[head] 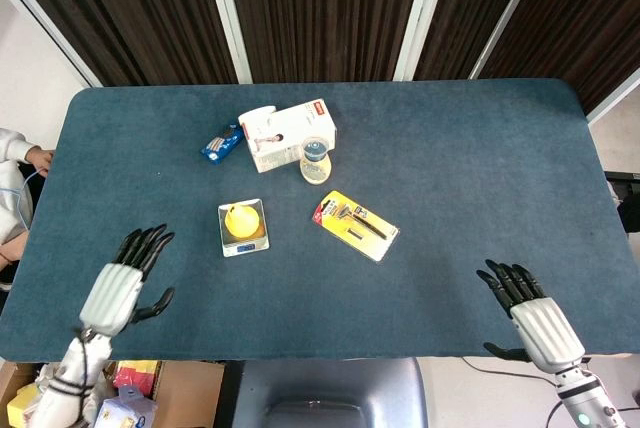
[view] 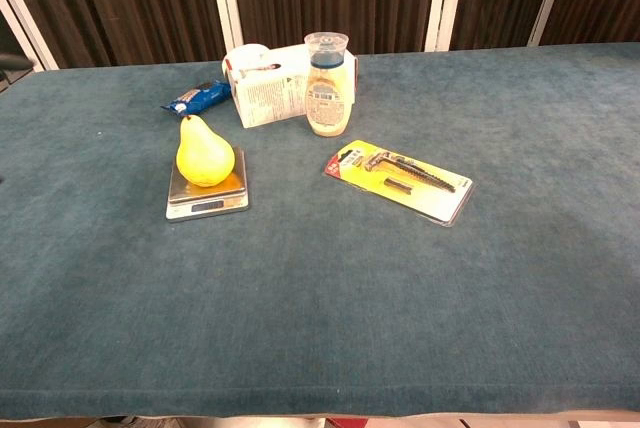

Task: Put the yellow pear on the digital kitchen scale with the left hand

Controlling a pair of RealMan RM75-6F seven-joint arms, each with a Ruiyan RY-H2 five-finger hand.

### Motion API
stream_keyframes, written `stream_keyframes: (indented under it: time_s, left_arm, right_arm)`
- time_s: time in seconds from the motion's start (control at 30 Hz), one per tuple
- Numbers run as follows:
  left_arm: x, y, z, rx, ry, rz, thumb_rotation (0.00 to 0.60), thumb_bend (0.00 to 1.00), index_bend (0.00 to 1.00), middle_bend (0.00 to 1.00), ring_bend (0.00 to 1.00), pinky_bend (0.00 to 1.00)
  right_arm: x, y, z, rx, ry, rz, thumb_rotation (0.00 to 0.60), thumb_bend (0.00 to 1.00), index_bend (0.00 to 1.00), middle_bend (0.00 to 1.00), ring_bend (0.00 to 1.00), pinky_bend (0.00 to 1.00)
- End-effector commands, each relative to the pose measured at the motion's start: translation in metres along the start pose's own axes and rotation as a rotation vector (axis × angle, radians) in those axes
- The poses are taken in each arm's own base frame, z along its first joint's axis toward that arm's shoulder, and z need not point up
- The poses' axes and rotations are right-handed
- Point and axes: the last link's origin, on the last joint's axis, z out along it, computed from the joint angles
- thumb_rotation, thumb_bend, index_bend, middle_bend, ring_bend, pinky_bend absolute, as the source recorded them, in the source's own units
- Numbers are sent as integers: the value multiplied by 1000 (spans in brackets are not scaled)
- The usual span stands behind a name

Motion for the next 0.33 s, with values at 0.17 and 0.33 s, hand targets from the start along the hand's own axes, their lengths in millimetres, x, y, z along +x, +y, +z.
stream_keyframes:
  time_s: [0.17, 0.33]
  left_arm:
    - [6, -54, -81, 122, 59, 132, 600, 350, 0, 0, 0, 1]
    - [6, -53, -81, 116, 67, 130, 600, 351, 0, 0, 0, 1]
  right_arm:
    - [-5, -6, 2, -3, 4, -7, 600, 162, 0, 0, 0, 0]
    - [-6, -6, 1, -1, -2, -17, 600, 162, 0, 0, 0, 0]
